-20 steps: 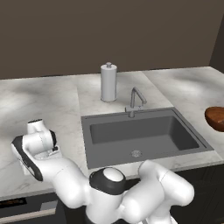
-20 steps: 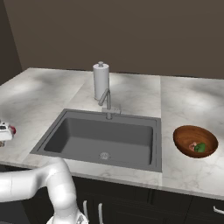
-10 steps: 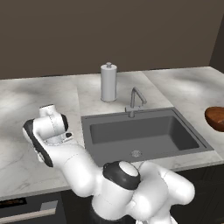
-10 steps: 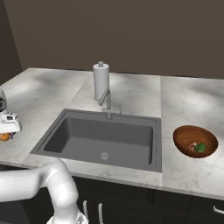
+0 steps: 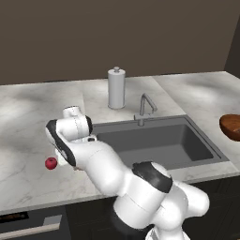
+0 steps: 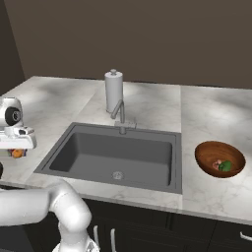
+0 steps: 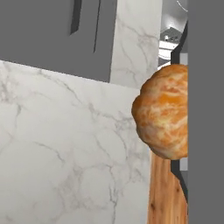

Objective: There is a mixed pile of frozen fruits and vegetables on the counter. Locate all the frozen vegetables and place the items in a bowl on the counter. Take all the frozen fruits and defrost them in a running sink.

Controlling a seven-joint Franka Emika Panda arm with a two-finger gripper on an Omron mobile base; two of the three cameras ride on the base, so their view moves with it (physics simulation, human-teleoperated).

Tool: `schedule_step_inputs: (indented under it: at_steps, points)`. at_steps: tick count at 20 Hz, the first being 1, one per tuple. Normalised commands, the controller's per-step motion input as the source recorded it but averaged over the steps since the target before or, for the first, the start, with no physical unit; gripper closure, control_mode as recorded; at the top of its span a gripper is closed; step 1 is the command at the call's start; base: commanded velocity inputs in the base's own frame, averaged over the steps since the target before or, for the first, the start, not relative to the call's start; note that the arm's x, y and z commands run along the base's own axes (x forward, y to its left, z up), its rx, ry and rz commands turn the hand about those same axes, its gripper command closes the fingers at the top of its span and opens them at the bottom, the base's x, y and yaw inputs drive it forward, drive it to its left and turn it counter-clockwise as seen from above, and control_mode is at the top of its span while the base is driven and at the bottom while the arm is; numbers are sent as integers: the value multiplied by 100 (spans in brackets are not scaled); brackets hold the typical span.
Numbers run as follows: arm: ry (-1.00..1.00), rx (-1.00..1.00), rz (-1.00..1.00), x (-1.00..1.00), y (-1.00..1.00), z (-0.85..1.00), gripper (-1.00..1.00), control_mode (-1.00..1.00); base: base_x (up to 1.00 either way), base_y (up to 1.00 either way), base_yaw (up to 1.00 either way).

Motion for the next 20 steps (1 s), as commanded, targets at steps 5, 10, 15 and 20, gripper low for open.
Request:
schedule_step_inputs:
  at_steps: [5, 10, 15, 20]
  points:
    - [0, 6, -24, 6, -75, -13, 100, -100, 0, 0, 0]
    - [-12, -2, -13, 18, -72, 5, 100, -100, 0, 0, 0]
    - [-14, -7, -5, 41, -61, 21, 100, -100, 0, 0, 0]
    - [-20, -6, -5, 39, -61, 1, 100, -100, 0, 0, 0]
